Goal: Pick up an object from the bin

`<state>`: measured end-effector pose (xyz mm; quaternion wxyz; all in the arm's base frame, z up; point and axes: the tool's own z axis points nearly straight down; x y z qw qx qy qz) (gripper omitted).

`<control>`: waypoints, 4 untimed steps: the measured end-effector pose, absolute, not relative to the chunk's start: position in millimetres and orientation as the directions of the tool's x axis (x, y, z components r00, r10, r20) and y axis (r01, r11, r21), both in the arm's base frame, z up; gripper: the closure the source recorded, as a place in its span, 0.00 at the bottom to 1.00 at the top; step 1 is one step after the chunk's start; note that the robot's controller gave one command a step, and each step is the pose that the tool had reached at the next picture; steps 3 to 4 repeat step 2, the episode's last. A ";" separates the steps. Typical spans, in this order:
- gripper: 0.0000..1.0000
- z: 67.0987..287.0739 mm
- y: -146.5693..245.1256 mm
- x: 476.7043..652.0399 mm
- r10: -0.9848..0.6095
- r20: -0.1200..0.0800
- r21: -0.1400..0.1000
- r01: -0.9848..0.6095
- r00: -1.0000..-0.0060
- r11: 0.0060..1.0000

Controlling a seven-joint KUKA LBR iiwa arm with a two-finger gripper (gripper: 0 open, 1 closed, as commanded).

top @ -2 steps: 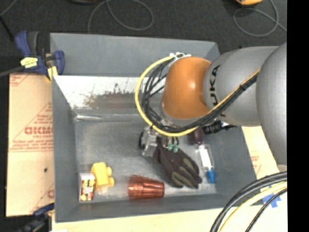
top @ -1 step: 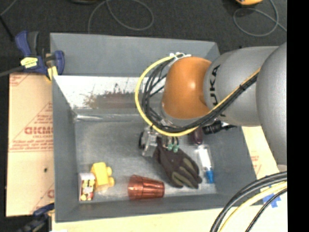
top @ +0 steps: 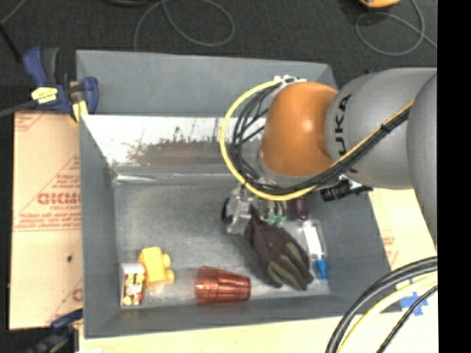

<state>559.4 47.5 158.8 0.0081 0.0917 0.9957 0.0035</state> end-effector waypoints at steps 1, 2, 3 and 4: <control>1.00 171.7 40.8 556.6 0.199 -0.016 0.007 0.199 -0.980 0.980; 1.00 221.3 44.8 557.1 0.189 -0.010 0.008 0.189 -0.982 0.982; 1.00 221.3 44.8 557.1 0.189 -0.010 0.008 0.189 -0.982 0.982; 1.00 221.3 44.8 557.1 0.189 -0.010 0.008 0.189 -0.982 0.982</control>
Offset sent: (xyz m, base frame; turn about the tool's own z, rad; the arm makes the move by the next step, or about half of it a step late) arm 0.0027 -0.0044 0.1705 -0.0149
